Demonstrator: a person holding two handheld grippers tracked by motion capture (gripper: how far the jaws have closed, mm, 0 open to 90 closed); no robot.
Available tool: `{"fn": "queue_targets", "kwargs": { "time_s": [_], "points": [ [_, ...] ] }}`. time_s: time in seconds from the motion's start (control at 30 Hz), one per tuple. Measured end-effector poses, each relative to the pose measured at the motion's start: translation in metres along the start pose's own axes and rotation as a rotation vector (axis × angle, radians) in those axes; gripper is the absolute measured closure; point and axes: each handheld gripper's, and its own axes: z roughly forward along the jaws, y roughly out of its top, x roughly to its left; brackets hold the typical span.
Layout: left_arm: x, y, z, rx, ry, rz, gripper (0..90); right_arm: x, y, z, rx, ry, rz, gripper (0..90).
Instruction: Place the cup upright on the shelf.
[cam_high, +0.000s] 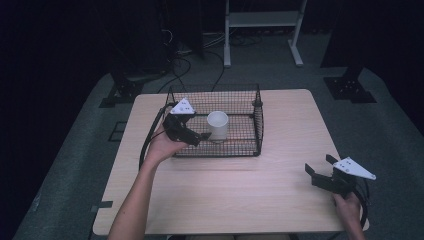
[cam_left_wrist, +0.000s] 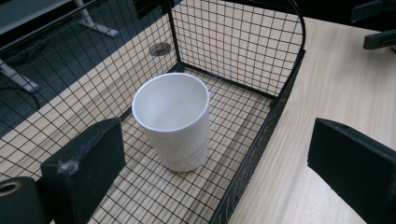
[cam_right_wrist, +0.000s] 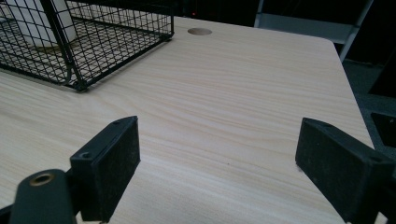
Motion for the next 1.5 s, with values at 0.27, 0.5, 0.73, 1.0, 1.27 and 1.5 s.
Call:
{"fn": "queue_targets", "kwargs": {
  "time_s": [0.27, 0.5, 0.73, 1.0, 1.27, 1.5],
  "points": [
    [-0.009, -0.007, -0.008, -0.016, -0.008, -0.004, 3.4, 0.0, 0.0, 0.0, 0.001, -0.001, 0.001, 13.1],
    [-0.017, -0.014, -0.016, -0.033, -0.001, -0.001, 3.4, 0.0, 0.0, 0.0, 0.002, -0.003, -0.002, 13.1],
    [-0.027, -0.022, -0.023, -0.049, 0.006, 0.002, 3.4, 0.0, 0.0, 0.0, 0.003, -0.004, -0.002, 13.1],
    [-0.03, -0.037, -0.029, -0.055, 0.019, -0.021, 3.4, 0.0, 0.0, 0.0, 0.004, -0.005, -0.003, 13.0],
    [-0.04, -0.045, -0.038, -0.073, 0.012, -0.019, 3.4, 0.0, 0.0, 0.0, 0.005, -0.005, -0.002, 13.1],
    [-0.051, -0.05, -0.044, -0.082, 0.01, -0.008, 3.4, 0.0, 0.0, 0.0, 0.006, -0.007, -0.001, 13.1]
  ]
}}
